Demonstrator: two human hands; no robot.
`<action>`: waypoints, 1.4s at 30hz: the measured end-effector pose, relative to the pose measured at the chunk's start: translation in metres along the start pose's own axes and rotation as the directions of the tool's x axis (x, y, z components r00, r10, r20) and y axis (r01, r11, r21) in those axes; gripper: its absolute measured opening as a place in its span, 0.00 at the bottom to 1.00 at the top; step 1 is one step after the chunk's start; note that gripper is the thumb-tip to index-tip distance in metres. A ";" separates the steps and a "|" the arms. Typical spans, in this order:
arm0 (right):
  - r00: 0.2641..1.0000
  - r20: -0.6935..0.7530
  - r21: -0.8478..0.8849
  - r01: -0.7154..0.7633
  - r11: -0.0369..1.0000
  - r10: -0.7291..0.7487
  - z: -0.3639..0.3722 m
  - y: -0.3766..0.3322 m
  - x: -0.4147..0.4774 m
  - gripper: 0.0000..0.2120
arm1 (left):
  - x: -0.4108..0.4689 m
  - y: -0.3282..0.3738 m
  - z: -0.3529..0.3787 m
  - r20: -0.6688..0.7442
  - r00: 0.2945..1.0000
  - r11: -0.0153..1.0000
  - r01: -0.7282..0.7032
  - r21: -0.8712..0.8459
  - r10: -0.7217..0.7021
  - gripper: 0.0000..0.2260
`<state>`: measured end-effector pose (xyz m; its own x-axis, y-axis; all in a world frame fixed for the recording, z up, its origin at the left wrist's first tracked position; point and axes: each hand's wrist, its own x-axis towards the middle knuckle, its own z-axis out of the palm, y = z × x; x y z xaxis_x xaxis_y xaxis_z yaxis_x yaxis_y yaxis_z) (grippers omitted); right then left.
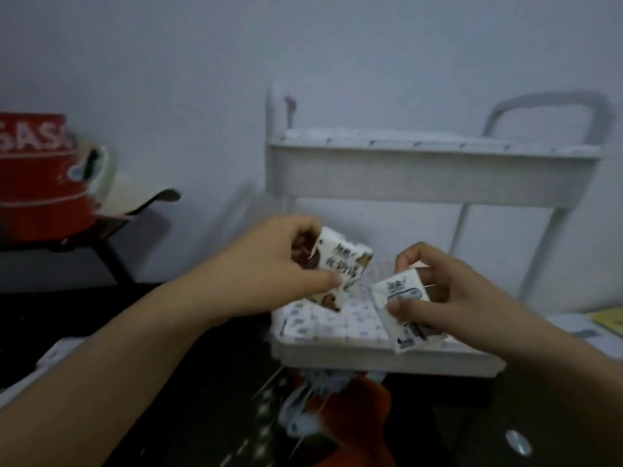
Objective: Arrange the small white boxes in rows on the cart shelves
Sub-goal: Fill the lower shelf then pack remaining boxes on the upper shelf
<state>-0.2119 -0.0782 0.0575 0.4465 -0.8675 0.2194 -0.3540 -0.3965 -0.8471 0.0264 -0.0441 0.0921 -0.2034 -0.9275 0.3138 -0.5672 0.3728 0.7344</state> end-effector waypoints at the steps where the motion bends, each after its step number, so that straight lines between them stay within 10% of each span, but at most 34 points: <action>1: 0.999 -0.042 0.009 0.004 1.000 -0.004 -0.018 -0.008 -0.001 0.12 | 0.017 0.018 0.001 -0.021 0.999 0.999 -0.046 -0.016 0.046 0.12; 14: 0.874 -0.438 -0.303 0.077 0.950 -0.210 -0.186 -0.079 0.044 0.08 | 0.228 0.159 0.008 -0.121 0.969 0.976 -0.209 0.067 0.216 0.07; 19: 0.818 -0.482 -0.668 -0.111 0.735 -0.315 -0.198 -0.089 0.104 0.12 | 0.311 0.146 0.022 -0.109 0.977 0.952 -0.146 0.270 0.181 0.09; 29: 0.860 -0.507 -0.767 -0.423 0.482 -0.052 -0.215 -0.101 0.216 0.12 | 0.394 0.146 0.035 -0.106 0.984 0.785 -0.050 0.618 0.146 0.08; 42: 0.916 -0.357 -0.899 -0.390 0.198 0.180 -0.210 -0.038 0.239 0.09 | 0.398 0.116 0.060 -0.111 0.975 0.933 -0.147 0.329 0.193 0.09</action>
<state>-0.2645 -0.3332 0.2441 0.0518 -0.9739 0.2212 -0.9832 -0.0110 0.1821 -0.1685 -0.3720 0.2663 -0.2190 -0.8292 0.5143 -0.7620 0.4745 0.4406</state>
